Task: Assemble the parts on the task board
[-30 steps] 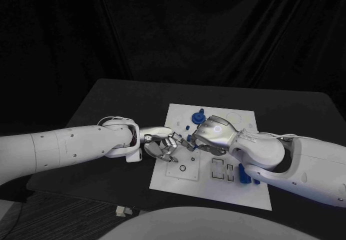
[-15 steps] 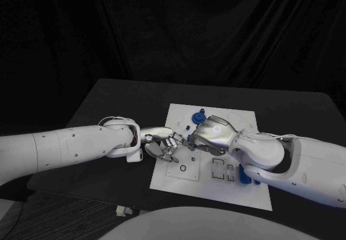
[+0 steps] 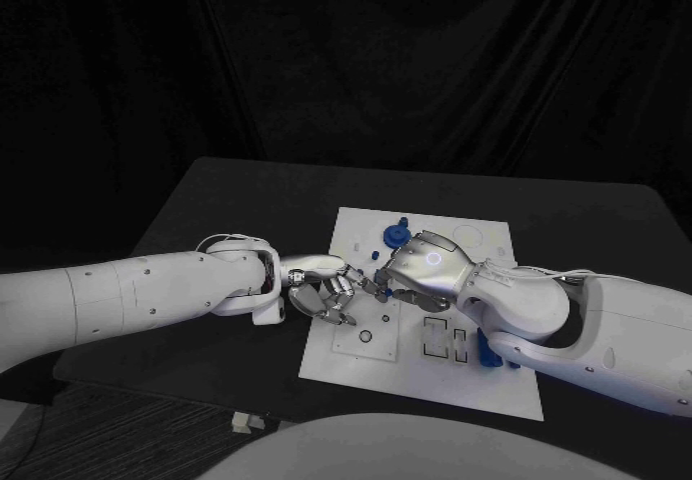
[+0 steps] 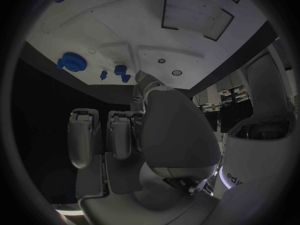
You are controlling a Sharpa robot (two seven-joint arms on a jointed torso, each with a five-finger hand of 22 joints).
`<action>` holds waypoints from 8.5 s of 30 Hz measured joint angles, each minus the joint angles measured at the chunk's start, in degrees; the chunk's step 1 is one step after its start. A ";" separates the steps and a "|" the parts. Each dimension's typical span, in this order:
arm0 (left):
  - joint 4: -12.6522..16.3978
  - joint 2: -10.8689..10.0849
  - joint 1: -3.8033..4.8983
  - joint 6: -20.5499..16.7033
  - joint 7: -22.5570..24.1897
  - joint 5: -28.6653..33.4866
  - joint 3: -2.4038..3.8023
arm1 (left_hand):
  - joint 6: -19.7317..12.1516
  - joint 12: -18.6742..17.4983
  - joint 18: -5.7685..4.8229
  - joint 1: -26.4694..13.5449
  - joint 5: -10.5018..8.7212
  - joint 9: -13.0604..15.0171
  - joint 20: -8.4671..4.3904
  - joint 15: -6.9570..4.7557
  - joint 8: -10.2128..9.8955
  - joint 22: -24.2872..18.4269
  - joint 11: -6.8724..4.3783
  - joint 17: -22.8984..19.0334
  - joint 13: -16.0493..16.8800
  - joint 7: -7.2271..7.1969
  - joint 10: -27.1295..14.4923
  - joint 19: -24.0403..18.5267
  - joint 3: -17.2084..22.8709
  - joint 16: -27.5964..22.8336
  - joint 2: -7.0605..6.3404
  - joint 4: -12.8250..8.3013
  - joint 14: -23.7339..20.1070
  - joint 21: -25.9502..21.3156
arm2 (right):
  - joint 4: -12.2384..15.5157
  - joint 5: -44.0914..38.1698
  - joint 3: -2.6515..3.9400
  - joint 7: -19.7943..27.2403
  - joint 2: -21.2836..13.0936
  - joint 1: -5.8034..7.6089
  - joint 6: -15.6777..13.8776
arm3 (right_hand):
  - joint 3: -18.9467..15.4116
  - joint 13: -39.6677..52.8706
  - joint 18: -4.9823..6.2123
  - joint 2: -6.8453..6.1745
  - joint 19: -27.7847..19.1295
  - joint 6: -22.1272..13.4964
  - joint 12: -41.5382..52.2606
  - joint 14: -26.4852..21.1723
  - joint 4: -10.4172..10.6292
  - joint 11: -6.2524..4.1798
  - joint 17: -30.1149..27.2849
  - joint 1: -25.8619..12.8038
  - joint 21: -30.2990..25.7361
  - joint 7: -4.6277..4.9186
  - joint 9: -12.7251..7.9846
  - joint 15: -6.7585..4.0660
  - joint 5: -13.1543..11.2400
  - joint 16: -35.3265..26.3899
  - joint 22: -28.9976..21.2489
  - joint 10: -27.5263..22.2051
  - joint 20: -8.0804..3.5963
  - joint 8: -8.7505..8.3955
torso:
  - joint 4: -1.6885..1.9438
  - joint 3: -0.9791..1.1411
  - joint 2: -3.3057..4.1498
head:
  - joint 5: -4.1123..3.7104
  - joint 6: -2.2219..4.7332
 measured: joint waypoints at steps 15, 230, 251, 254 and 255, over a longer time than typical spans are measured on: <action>-0.19 -0.04 -0.07 -0.01 -0.01 -0.01 0.00 | 0.61 0.01 0.00 0.00 0.00 0.10 0.20 0.00 0.00 -0.01 0.00 -0.06 -0.26 0.21 0.00 -0.20 -0.01 0.00 0.00 0.00 0.00 0.00 | 0.20 0.05 0.00 -0.16 -0.18 0.00 -0.11 | 0.00 -0.01 0.00 0.00 0.00 0.00 0.00 0.00 0.00 0.00 -0.01 0.00 0.00 0.00 0.08 0.00 0.26 0.00 -0.01 0.00 0.00 0.00 | 0.00 0.00 -0.01 | 0.04 0.00; 3.34 -7.38 -0.10 -5.14 0.37 -0.04 0.02 | 6.34 0.27 0.00 -0.45 0.44 0.62 0.21 -0.20 0.45 -0.03 0.00 -0.07 0.55 0.61 0.36 -0.19 0.54 0.00 -0.03 -0.87 -0.20 0.37 | 4.87 3.34 -0.07 -1.36 -5.71 2.51 6.32 | 1.65 -0.01 0.08 1.44 0.10 -10.59 -8.80 0.00 -0.79 -0.01 -0.02 -4.75 -7.51 -0.03 -8.16 0.00 -7.12 -0.36 -0.02 -1.25 -0.31 -6.88 | -0.01 0.00 -0.03 | -0.10 0.00; 3.57 -7.62 -0.10 -5.20 0.39 -0.04 0.02 | 7.27 0.69 0.00 -0.45 0.44 0.67 0.21 -0.20 0.45 0.01 -0.23 -0.07 0.67 0.72 0.59 -0.19 0.71 0.00 -0.03 -1.04 -0.20 0.58 | 4.36 18.09 -0.02 -4.74 -16.27 14.45 1.32 | 0.86 -51.06 2.25 -0.32 -1.25 -6.10 -83.13 -0.04 3.57 5.54 -0.02 -11.18 -16.61 0.64 -11.33 2.82 -9.54 -8.87 -0.02 -20.48 2.68 -5.26 | -0.01 -0.02 -0.04 | -1.07 0.00; 3.63 -7.67 -0.10 -5.21 0.39 -0.04 0.02 | 7.26 0.69 0.00 -0.45 0.44 0.67 0.21 -0.20 0.45 0.01 -0.22 -0.07 0.67 0.72 0.59 -0.19 0.71 0.00 -0.03 -1.04 -0.20 0.58 | 3.52 19.04 -0.02 -5.31 -16.26 14.49 3.34 | 0.62 -51.55 2.25 -0.44 -1.25 -6.10 -83.60 -0.04 3.33 5.43 -0.02 -11.31 -17.33 0.64 -11.54 2.82 -9.54 -9.49 -0.02 -21.42 2.67 -5.26 | 0.00 -0.02 -0.02 | -1.23 0.00; 3.66 -7.67 -0.10 -5.22 0.39 -0.04 0.02 | 7.27 0.69 0.00 -0.45 0.44 0.67 0.21 -0.20 0.45 0.01 -0.23 -0.07 0.67 0.72 0.59 -0.19 0.71 0.00 -0.03 -1.04 -0.20 0.59 | 3.18 19.46 -0.02 -5.56 -16.24 14.49 4.25 | 0.62 -51.68 2.24 -0.44 -1.56 -6.10 -83.60 -0.04 3.33 5.24 -0.02 -11.31 -17.72 0.64 -11.54 2.82 -9.54 -9.75 -0.02 -21.60 2.75 -5.26 | 0.00 -0.02 -0.01 | -1.26 0.00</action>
